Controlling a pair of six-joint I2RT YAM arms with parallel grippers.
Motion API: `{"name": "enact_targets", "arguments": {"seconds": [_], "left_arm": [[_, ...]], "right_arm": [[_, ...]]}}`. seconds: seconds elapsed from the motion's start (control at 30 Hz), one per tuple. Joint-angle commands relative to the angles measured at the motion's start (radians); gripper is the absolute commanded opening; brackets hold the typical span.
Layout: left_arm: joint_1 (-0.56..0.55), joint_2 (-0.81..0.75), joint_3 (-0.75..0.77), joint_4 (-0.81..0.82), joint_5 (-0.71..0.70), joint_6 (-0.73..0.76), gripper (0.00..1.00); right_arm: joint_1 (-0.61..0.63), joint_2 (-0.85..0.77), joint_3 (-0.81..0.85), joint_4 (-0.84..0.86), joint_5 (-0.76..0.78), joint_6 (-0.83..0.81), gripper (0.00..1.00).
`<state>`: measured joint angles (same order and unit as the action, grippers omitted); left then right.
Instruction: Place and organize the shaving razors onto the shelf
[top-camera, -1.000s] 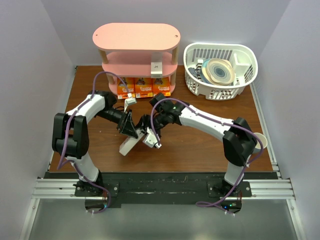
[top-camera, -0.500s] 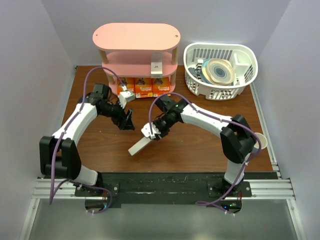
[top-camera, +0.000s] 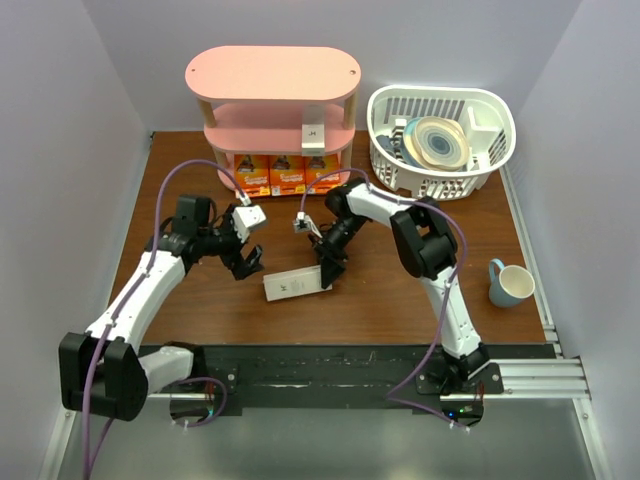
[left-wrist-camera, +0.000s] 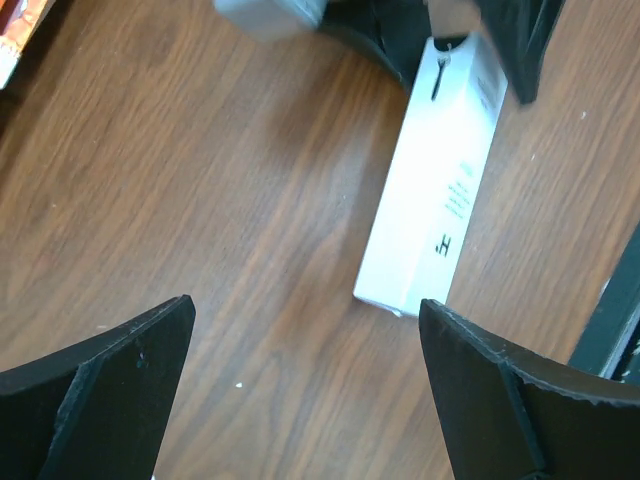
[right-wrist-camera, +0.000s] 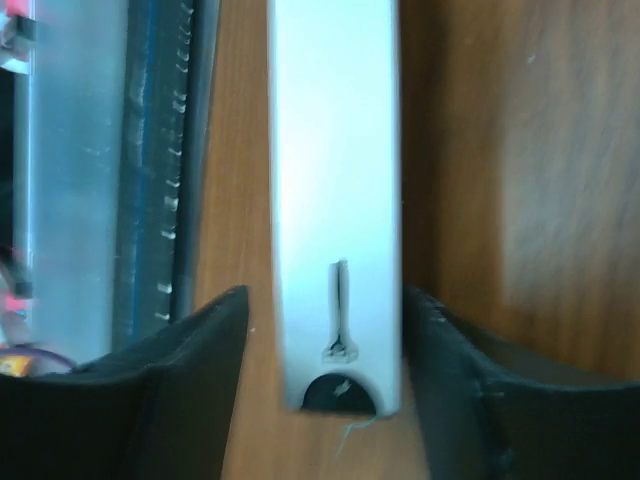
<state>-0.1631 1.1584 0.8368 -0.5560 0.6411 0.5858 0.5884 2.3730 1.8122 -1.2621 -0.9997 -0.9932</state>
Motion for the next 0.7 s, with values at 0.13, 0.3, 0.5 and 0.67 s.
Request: {"name": "enact_targets", "arguments": {"seconds": [0.13,0.3,0.5,0.67], "left_arm": [[-0.029,-0.061,-0.068,-0.085,0.052,0.311,1.0],[-0.111,-0.065,-0.125,-0.094,-0.024,0.462,1.0],[-0.154,0.004,-0.117,0.005,-0.032,0.442,1.0],[-0.188,0.089,-0.096,0.08,-0.037,0.424,1.0]], "right_arm": [[-0.05,-0.116,-0.053,0.009,-0.005,0.157,0.99],[-0.09,-0.25,-0.131,0.094,0.044,0.203,0.99],[-0.096,-0.536,-0.394,0.424,0.177,0.376,0.99],[-0.096,-0.713,-0.577,0.645,0.268,0.516,0.99]]}}
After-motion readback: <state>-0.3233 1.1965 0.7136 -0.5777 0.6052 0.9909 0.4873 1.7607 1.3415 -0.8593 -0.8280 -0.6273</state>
